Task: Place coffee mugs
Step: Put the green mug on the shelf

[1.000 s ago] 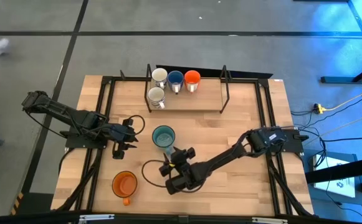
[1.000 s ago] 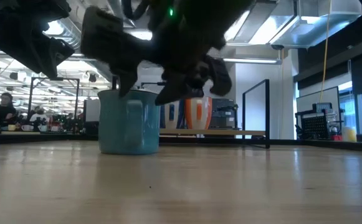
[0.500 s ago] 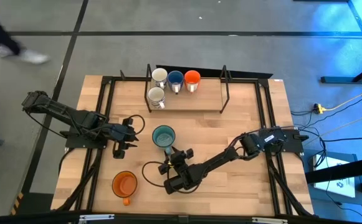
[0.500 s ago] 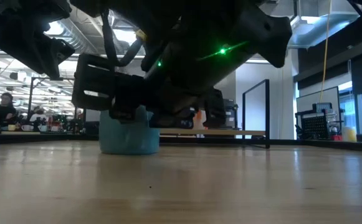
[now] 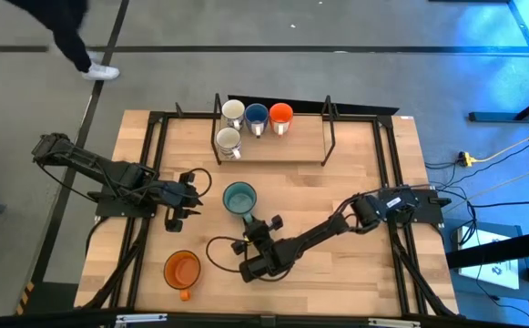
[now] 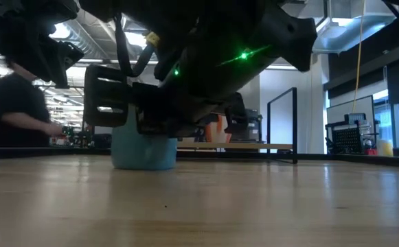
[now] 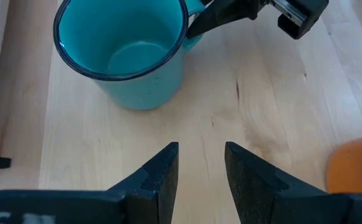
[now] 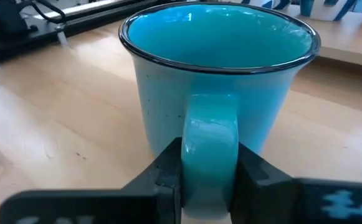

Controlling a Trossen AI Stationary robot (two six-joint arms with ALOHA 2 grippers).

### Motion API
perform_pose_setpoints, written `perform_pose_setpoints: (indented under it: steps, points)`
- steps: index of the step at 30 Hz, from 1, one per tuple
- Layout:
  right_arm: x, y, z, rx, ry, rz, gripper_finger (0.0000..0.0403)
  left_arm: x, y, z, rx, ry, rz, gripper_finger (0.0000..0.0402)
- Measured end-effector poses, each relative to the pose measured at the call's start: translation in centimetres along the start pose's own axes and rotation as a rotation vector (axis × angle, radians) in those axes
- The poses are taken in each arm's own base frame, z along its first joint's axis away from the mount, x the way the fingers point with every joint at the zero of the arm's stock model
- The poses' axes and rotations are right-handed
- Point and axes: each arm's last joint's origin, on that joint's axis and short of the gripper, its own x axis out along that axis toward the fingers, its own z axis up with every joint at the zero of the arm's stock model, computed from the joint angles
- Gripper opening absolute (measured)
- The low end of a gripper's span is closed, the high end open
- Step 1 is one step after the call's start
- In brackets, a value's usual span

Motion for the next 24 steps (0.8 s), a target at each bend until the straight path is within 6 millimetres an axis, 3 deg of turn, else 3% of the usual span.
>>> perform_pose_setpoints:
  steps: [6,15,24]
  points:
    - [-0.5,-0.3,1.0,0.007,0.026,0.000,0.0063,0.0,0.0,0.0,0.000,0.000,0.000,0.0125]
    - [-1.5,-2.5,4.8,-0.008,0.047,-0.084,0.0063,0.0,0.0,0.0,-0.001,0.001,-0.004,0.0125]
    - [-0.1,-4.1,8.2,0.001,0.042,-0.155,0.0063,0.0,0.0,0.0,-0.007,0.002,-0.011,0.0125]
